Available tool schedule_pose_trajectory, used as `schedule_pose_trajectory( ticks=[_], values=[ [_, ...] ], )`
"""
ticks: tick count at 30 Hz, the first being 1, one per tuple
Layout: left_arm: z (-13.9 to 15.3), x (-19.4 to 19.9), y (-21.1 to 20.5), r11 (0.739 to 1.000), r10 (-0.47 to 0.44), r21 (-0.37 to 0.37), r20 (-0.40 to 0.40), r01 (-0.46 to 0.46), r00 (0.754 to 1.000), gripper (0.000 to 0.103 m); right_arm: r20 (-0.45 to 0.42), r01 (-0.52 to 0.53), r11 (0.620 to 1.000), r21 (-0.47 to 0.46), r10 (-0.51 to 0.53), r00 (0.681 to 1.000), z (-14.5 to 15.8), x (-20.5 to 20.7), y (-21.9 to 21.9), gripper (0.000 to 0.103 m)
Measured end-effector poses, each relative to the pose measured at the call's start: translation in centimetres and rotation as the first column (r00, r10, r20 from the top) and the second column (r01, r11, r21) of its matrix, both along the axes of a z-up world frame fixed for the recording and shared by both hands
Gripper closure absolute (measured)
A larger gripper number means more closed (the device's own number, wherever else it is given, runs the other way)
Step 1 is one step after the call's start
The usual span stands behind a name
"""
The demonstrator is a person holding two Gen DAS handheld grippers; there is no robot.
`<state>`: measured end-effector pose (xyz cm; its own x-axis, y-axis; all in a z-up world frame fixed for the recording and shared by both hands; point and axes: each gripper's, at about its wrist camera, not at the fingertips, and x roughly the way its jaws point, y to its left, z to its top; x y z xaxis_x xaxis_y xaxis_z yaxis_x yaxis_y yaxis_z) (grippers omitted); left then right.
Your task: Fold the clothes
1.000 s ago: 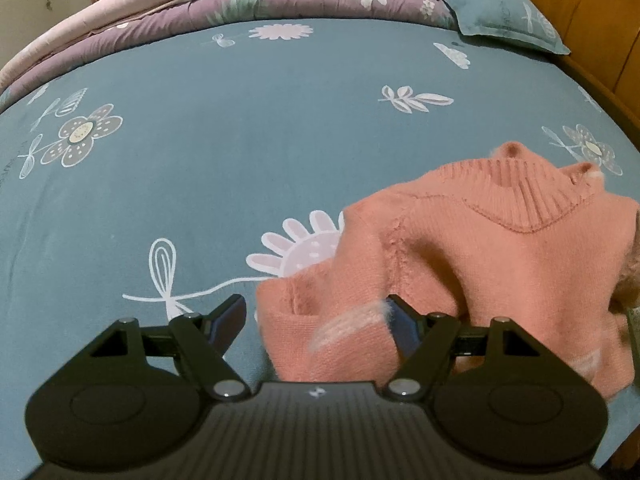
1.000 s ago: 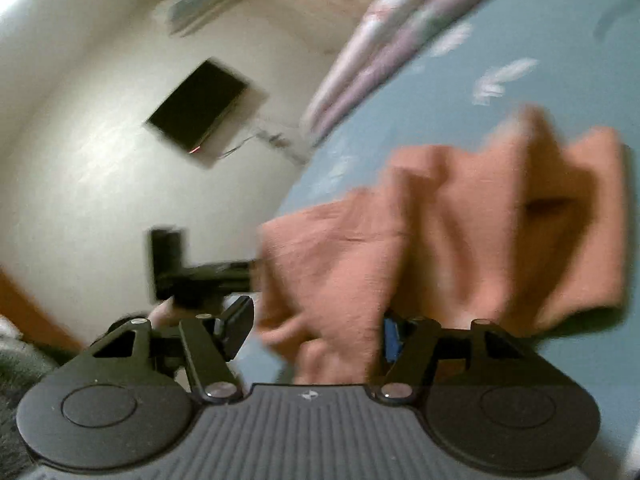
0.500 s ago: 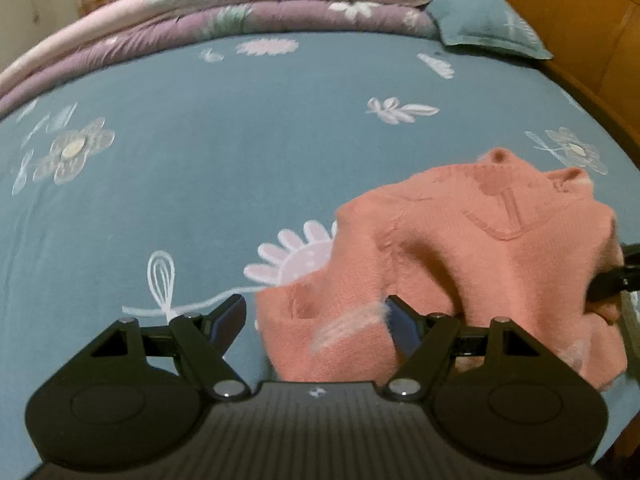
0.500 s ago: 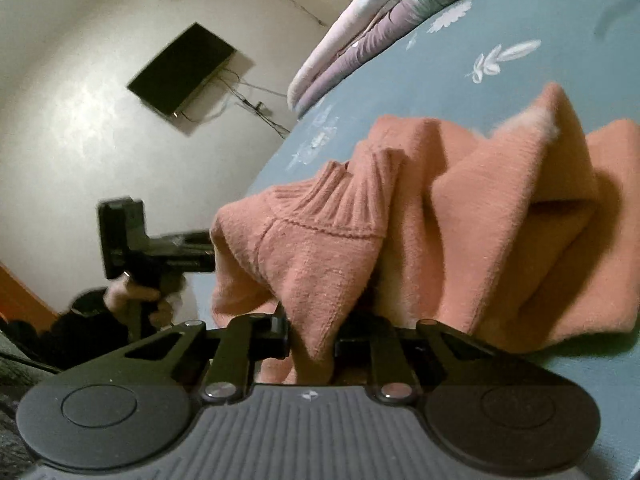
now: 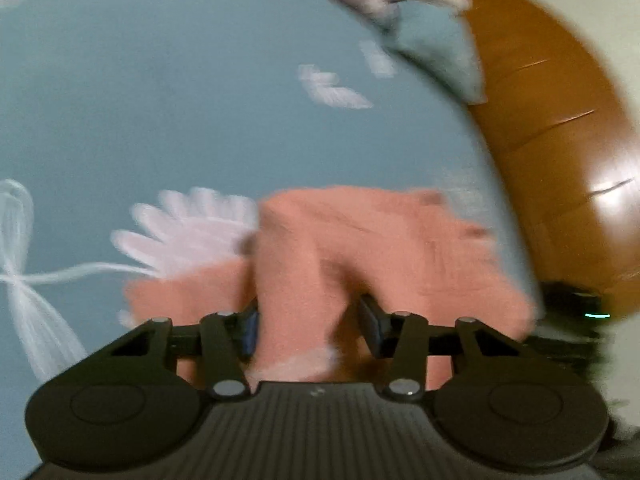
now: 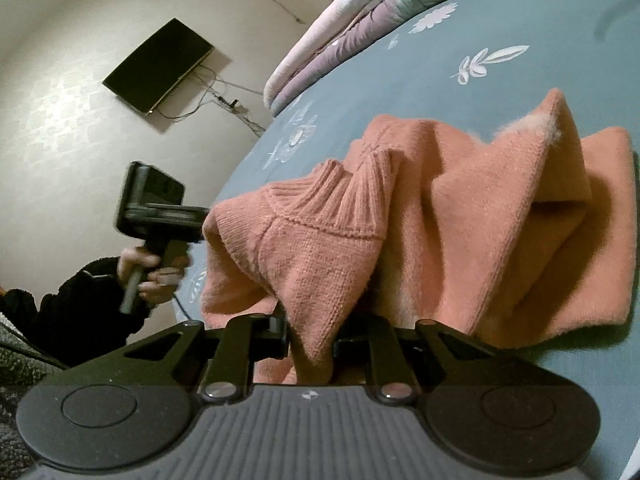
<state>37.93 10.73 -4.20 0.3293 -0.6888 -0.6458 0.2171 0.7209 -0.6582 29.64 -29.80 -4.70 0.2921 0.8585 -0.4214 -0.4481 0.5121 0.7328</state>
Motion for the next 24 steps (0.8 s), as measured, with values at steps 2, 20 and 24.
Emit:
schedule_pose_trajectory(
  ticks=[2,20,24],
  values=[
    [1.2,-1.2,0.6,0.992,-0.069,-0.095,0.082,0.077,0.994,0.054,-0.001,0.011,1.0,-0.01,-0.011,1.0,0.0,-0.1,0.3,0.081],
    [-4.8,0.3,2.4,0.984,0.012,-0.178,-0.04,-0.019,0.999,0.087,-0.045,0.069,0.997,-0.033,-0.07,0.997,0.5,-0.2,1.9,0.081],
    [-2.1,-0.6,2.0,0.989,0.05,-0.14,0.058,-0.041,0.997,0.093,-0.016,0.089,0.99,-0.11,-0.091,0.996,2.4,-0.7,2.6,0.084]
  ],
)
